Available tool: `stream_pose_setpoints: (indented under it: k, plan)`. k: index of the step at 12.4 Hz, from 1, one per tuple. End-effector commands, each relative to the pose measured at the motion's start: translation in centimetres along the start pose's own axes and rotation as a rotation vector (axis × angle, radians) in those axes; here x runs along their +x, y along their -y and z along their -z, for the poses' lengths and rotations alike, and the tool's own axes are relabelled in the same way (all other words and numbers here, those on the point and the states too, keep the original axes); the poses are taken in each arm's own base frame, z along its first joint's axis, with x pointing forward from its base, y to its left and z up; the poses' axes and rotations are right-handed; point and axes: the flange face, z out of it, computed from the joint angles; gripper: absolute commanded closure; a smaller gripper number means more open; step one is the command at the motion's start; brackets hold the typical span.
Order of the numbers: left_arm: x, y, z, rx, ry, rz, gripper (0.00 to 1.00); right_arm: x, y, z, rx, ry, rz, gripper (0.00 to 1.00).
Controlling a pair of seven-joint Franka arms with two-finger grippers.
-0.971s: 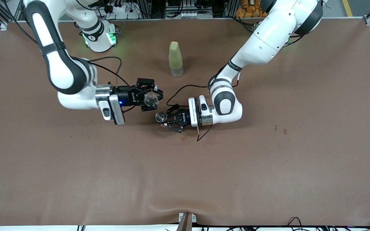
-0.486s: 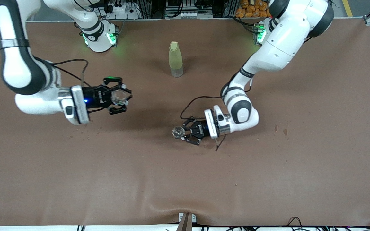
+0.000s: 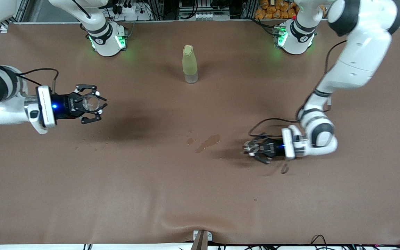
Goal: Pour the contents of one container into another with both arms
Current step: 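Carry the jigger back with the left gripper while the right gripper carries the beaker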
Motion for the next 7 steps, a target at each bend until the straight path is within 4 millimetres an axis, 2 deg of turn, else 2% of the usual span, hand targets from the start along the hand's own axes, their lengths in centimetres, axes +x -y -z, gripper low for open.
stream_pose_setpoints:
  k: [1, 4, 5, 7]
  plan:
    - [1.9, -0.6, 4.7, -0.046, 0.027, 0.011, 1.00, -3.7, -0.3, 3.2, 0.016, 0.011, 0.121, 1.00]
    - [3.0, -2.0, 15.2, -0.130, 0.104, 0.028, 1.00, -9.1, -1.2, 6.6, 0.006, 0.007, 0.242, 1.00]
    - [2.9, -2.4, 17.6, -0.122, 0.087, 0.030, 1.00, -10.7, -1.7, 7.3, 0.010, 0.003, 0.291, 1.00]
    - [1.7, -2.9, 20.5, -0.082, 0.066, 0.008, 1.00, -14.5, -3.2, 8.2, 0.017, -0.032, 0.343, 1.00]
